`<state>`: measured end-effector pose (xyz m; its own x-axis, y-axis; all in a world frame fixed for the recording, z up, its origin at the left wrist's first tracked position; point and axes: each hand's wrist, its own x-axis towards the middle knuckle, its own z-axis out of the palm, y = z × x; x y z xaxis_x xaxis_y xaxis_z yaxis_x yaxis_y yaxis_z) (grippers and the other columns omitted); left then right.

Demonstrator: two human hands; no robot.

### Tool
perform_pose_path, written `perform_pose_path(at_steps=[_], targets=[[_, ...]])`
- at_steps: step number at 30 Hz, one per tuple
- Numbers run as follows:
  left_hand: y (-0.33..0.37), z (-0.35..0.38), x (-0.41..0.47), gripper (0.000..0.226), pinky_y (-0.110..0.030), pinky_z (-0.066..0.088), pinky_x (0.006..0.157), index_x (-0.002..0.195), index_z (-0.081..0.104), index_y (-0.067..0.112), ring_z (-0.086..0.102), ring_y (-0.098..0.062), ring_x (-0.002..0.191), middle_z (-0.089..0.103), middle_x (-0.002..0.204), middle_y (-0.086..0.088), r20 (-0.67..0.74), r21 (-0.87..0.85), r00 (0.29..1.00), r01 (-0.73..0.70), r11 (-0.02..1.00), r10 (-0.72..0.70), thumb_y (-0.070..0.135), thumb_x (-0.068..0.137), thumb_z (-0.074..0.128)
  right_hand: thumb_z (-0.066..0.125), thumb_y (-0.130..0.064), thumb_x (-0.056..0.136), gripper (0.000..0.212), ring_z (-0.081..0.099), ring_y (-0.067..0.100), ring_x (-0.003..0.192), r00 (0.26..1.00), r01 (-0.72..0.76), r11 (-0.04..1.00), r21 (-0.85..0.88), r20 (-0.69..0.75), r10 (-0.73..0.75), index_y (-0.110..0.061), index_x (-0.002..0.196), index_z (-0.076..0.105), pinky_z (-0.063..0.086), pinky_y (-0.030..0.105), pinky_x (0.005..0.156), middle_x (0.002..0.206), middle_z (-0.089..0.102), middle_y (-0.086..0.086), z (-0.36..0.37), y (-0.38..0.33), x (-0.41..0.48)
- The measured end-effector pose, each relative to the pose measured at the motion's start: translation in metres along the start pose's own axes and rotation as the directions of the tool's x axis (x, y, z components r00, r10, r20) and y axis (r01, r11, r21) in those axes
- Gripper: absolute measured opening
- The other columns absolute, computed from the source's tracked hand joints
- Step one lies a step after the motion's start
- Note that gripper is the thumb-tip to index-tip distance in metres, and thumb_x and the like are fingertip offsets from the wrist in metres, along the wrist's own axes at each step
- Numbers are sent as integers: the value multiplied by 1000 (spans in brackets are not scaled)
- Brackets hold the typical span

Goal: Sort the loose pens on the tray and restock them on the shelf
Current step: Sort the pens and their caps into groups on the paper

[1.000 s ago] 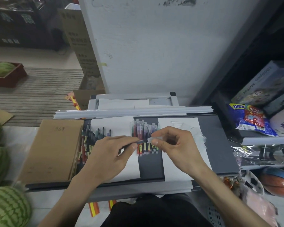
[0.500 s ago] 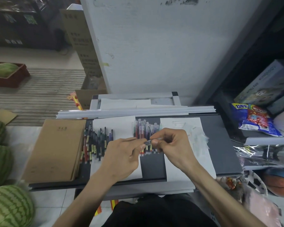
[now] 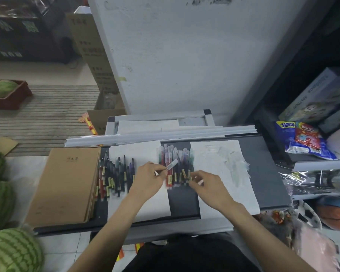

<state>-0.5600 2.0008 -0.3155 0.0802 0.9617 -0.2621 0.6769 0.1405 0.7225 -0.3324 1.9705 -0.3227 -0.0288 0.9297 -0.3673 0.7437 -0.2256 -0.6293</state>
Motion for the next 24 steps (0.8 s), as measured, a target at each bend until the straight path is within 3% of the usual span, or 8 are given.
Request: perform_pose_path(at_steps=[5, 7, 9, 12, 15, 18, 20, 24], targets=[[-6, 11, 28, 25, -34, 55, 77, 73, 76, 10, 70, -24, 76, 74, 72, -5, -5, -51, 995, 100, 994, -101, 21, 95, 69, 53, -29, 100, 33, 61, 12, 111, 998, -45, 941, -334, -60, 27, -29, 132, 60, 52, 31, 88, 122, 66, -11, -2, 44, -3], [-3, 18, 38, 36, -29, 45, 61, 60, 66, 11, 58, -17, 57, 60, 53, 0, -16, -13, 993, 119, 993, -120, 21, 94, 68, 52, -22, 98, 35, 59, 13, 116, 994, -51, 916, -399, -105, 9, -27, 132, 61, 54, 32, 87, 126, 63, -10, -4, 59, -2], [0, 24, 49, 39, -27, 38, 58, 56, 61, 9, 51, -16, 52, 53, 49, 0, -38, 0, 991, 130, 992, -130, 20, 92, 69, 55, -18, 95, 35, 59, 14, 114, 988, -56, 893, -447, -152, -14, -26, 127, 63, 55, 33, 84, 125, 62, -9, -5, 71, 0], [2, 35, 61, 34, -28, 41, 59, 59, 62, 8, 57, -22, 59, 65, 62, -11, -53, 32, 989, 142, 989, -140, 20, 88, 71, 59, -16, 91, 34, 59, 21, 112, 984, -71, 869, -489, -179, -20, -21, 124, 66, 54, 35, 85, 126, 61, -4, -6, 81, 5], [2, 42, 66, 39, -26, 32, 51, 56, 49, 16, 53, -21, 59, 54, 59, -1, -79, 97, 987, 150, 984, -142, 20, 87, 73, 56, -11, 94, 37, 55, 22, 114, 984, -103, 860, -500, -178, 14, -19, 129, 62, 51, 35, 88, 127, 59, -2, -7, 85, 12], [1, 44, 66, 24, -27, 38, 59, 72, 59, 20, 58, -21, 69, 61, 68, 5, -110, 83, 977, 193, 978, -184, 27, 88, 76, 51, 1, 93, 42, 52, 21, 114, 986, -113, 869, -482, -161, 39, -18, 129, 60, 48, 30, 76, 125, 58, -2, -8, 88, 17], [-2, 46, 66, 20, -26, 35, 56, 77, 63, 21, 61, -21, 72, 62, 70, 7, -113, 66, 975, 200, 978, -191, 31, 88, 77, 52, 6, 92, 43, 55, 21, 113, 989, -109, 885, -453, -143, 49, -15, 128, 61, 46, 29, 72, 124, 58, 0, -9, 90, 19], [-4, 46, 62, 20, -27, 40, 65, 91, 70, 19, 62, -18, 78, 64, 80, 8, -114, 11, 976, 190, 982, -188, 37, 90, 78, 54, 15, 83, 50, 63, 24, 105, 988, -113, 913, -392, -139, 63, -9, 126, 65, 55, 33, 81, 120, 59, 5, -12, 96, 21]])
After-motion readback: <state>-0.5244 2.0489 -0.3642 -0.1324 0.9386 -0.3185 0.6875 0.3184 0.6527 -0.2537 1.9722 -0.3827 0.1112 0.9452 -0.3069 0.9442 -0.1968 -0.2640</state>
